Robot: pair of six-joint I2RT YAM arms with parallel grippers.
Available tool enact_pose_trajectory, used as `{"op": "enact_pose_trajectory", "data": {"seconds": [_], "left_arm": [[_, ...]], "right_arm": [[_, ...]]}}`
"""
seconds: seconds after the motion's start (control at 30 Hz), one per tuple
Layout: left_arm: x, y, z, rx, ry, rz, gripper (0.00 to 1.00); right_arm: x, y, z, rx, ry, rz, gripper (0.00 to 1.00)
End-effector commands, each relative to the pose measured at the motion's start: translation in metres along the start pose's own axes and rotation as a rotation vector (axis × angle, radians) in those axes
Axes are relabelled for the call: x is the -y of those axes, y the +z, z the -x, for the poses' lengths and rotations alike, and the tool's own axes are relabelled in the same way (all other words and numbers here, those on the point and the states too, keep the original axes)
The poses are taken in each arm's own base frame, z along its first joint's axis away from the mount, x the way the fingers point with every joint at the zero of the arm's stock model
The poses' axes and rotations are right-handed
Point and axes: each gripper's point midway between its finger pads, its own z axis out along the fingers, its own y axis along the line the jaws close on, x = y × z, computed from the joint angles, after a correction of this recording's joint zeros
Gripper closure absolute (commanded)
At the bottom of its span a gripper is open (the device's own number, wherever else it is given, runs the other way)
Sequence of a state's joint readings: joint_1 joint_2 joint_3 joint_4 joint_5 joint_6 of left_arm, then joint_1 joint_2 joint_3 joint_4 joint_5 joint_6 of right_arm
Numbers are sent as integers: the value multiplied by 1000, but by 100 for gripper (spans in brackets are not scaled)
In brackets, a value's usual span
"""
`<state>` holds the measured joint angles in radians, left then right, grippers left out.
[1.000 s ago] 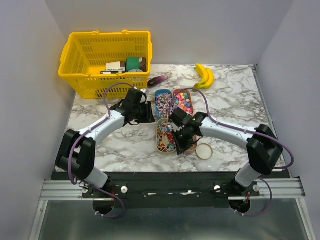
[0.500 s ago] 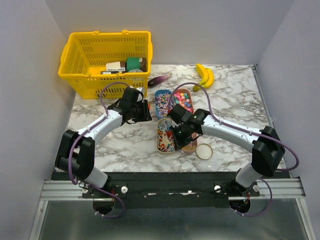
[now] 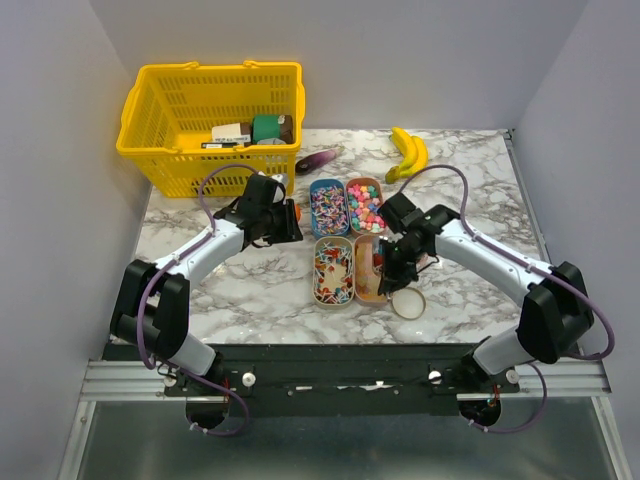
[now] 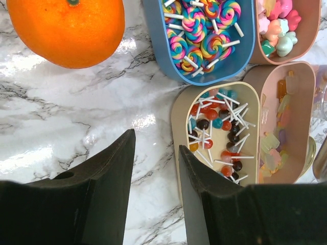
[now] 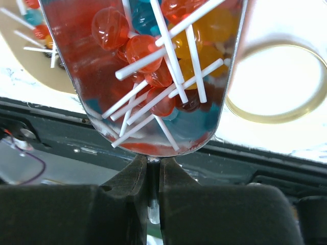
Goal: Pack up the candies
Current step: Scoop the fake candies from the storage box, then place the fake candies in the packing bottle.
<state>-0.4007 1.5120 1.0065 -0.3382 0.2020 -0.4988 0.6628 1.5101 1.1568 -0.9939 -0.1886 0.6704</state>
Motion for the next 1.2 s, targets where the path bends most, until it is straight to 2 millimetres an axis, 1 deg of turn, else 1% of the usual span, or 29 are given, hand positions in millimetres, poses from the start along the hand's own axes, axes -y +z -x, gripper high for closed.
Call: {"op": "enact_pose_trajectory", "data": {"seconds": [0.0,0.13,0.3,0.53,0.77,1.17], "left_arm": [[0,0,3,9,6,-6,51],[0,0,2,5,6,-8,51],[-1,1,2,1,7,-5,52],[-1,2,2,-6,1,-7,52],[-1,2,2,-8,0,-9,52],[-4,3,2,-4,-9,-4,52]], "right_arm": [[16,-6,-16,-56,142,9,99],[26,-5,-17,-66,202,0,99],[30,-3,-19,-73,267,22,99],[35,-5,-13,-57,339,71,99],[33,-1,-12,-83,399,148,99],[15,-18,0,-103,565,355,99]]}}
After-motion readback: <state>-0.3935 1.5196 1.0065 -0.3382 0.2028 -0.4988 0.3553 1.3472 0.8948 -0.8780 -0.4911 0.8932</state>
